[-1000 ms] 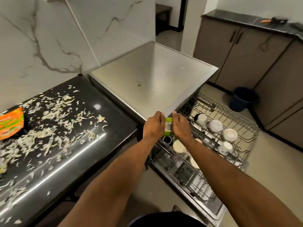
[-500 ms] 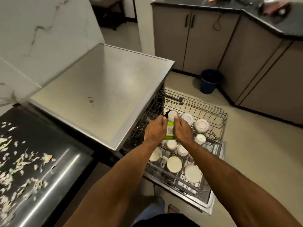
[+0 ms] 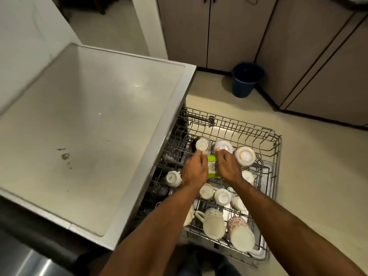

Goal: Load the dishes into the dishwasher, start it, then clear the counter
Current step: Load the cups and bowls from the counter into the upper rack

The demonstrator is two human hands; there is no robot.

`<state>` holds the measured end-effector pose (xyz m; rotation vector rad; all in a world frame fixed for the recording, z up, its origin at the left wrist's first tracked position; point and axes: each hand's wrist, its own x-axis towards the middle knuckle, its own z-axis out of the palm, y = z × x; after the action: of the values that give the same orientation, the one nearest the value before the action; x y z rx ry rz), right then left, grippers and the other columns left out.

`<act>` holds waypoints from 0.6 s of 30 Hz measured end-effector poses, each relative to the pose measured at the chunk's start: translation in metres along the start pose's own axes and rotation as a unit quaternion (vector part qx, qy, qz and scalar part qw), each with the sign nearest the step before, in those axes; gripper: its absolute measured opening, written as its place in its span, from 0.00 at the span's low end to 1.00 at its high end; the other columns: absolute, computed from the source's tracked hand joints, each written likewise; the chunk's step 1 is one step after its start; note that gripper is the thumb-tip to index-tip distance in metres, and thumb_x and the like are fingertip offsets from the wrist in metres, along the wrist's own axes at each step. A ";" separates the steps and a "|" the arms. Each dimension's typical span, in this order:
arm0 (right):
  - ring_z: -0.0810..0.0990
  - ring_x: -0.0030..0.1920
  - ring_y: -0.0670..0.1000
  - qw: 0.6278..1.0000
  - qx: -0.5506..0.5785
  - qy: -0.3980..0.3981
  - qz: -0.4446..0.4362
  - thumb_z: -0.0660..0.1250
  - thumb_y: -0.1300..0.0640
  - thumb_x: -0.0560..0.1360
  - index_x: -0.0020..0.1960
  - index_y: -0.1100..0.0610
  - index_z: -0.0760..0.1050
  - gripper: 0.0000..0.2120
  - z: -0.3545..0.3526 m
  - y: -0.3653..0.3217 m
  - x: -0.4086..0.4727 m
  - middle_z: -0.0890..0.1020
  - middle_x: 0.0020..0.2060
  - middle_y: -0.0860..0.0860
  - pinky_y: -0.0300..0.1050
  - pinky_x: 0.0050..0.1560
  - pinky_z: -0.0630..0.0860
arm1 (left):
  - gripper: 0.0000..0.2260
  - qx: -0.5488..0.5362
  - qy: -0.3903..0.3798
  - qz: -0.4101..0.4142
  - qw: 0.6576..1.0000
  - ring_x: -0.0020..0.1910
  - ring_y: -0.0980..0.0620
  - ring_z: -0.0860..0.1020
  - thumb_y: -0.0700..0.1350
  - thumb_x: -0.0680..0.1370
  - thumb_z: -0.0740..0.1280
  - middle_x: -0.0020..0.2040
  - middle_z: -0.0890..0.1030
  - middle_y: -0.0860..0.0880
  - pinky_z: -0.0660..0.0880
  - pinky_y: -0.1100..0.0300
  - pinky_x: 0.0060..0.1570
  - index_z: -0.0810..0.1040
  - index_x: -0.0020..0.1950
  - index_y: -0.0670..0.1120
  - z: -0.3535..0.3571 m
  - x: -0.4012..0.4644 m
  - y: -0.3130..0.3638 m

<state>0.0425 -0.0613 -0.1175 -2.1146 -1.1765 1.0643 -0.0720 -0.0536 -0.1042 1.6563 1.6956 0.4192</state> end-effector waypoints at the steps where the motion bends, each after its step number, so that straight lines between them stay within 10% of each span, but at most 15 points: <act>1: 0.78 0.48 0.59 1.000 -0.009 -0.009 0.001 0.50 0.44 0.83 0.46 0.52 0.73 0.18 0.006 0.006 0.013 0.82 0.50 0.61 0.48 0.43 0.67 | 0.12 -0.005 -0.001 -0.010 1.000 0.38 0.49 0.75 0.52 0.84 0.53 0.40 0.78 0.46 0.63 0.59 0.31 0.70 0.45 0.48 0.007 0.009 -0.005; 13: 0.79 0.45 0.57 0.998 -0.014 -0.062 -0.021 0.51 0.39 0.81 0.50 0.55 0.75 0.22 0.068 0.058 0.131 0.81 0.46 0.56 0.50 0.44 0.74 | 0.15 0.008 0.078 -0.056 0.995 0.41 0.49 0.74 0.50 0.84 0.52 0.44 0.76 0.48 0.64 0.58 0.33 0.75 0.55 0.46 0.082 0.103 -0.065; 18: 0.76 0.37 0.52 0.999 0.007 -0.047 -0.014 0.56 0.37 0.80 0.40 0.53 0.73 0.22 0.073 0.045 0.159 0.76 0.33 0.48 0.44 0.37 0.67 | 0.17 -0.004 0.067 -0.023 0.997 0.55 0.48 0.76 0.48 0.83 0.55 0.63 0.76 0.45 0.69 0.59 0.45 0.69 0.72 0.48 0.082 0.122 -0.076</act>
<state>0.0559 0.0562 -0.2536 -2.0512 -1.2348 1.1676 -0.0610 0.0346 -0.2439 1.6115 1.8240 0.5253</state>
